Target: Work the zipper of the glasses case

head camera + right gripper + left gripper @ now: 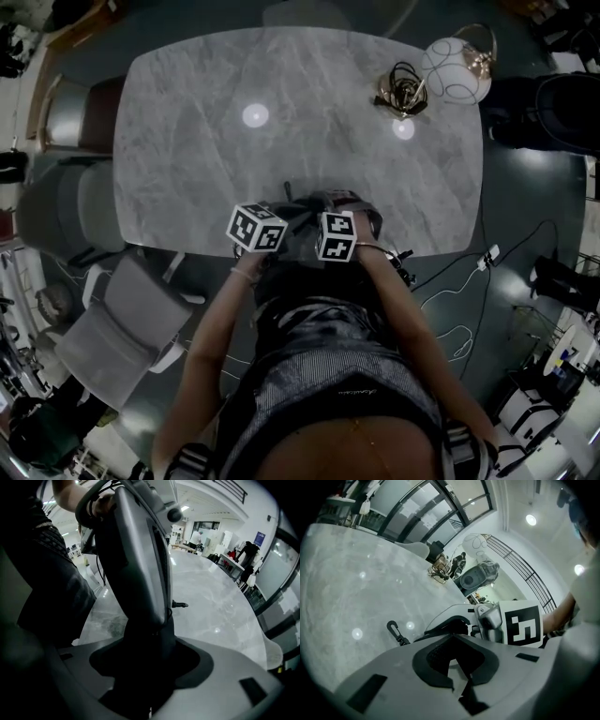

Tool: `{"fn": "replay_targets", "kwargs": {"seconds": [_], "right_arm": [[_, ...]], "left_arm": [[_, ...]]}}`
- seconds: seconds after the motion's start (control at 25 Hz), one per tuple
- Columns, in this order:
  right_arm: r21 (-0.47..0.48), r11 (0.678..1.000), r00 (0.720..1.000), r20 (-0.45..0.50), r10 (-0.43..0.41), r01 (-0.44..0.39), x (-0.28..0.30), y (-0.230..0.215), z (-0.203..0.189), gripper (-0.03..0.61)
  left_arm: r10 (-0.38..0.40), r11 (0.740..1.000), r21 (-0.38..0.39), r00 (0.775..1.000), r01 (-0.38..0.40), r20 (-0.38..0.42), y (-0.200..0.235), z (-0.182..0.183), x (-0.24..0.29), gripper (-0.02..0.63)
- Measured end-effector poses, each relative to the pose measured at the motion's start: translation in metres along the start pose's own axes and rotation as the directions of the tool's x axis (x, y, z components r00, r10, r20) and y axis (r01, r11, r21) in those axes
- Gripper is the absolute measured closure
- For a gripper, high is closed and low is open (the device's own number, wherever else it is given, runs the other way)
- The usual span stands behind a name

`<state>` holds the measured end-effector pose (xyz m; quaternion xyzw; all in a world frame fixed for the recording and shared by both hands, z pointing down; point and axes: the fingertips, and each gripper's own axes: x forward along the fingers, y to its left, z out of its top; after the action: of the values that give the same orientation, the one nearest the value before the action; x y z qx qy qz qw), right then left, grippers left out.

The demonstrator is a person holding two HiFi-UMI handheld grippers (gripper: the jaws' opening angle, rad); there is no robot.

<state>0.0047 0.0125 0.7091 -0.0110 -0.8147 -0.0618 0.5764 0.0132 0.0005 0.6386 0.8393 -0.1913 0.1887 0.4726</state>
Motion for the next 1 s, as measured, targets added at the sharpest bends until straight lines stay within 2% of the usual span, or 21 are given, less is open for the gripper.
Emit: {"fn": "replay_targets", "kwargs": {"seconds": [0.08, 0.2, 0.64, 0.84, 1.0], "right_arm": [[-0.004, 1.000, 1.000, 0.010, -0.013, 0.013, 0.000, 0.000, -0.002, 0.273], [0.008, 1.000, 0.999, 0.041, -0.013, 0.012, -0.010, 0.000, -0.001, 0.273], [0.126, 0.991, 0.989, 0.146, 0.028, -0.047, -0.058, -0.004, -0.033, 0.293], [0.120, 0.992, 0.988, 0.151, 0.028, -0.046, -0.058, -0.004, -0.029, 0.298], [0.115, 0.992, 0.988, 0.153, 0.025, -0.043, -0.056, -0.004, -0.031, 0.298]], "left_arm": [[0.020, 1.000, 0.016, 1.000, -0.020, -0.002, 0.000, 0.000, 0.001, 0.609], [0.036, 0.999, -0.001, 0.999, -0.036, 0.018, 0.002, 0.000, 0.001, 0.609], [0.065, 0.997, -0.046, 0.997, -0.063, 0.037, 0.007, 0.003, -0.002, 0.609], [0.110, 0.994, -0.025, 0.994, -0.110, -0.004, 0.004, 0.005, -0.002, 0.609], [0.088, 0.996, 0.006, 0.995, -0.088, -0.049, -0.009, 0.006, 0.016, 0.609]]}}
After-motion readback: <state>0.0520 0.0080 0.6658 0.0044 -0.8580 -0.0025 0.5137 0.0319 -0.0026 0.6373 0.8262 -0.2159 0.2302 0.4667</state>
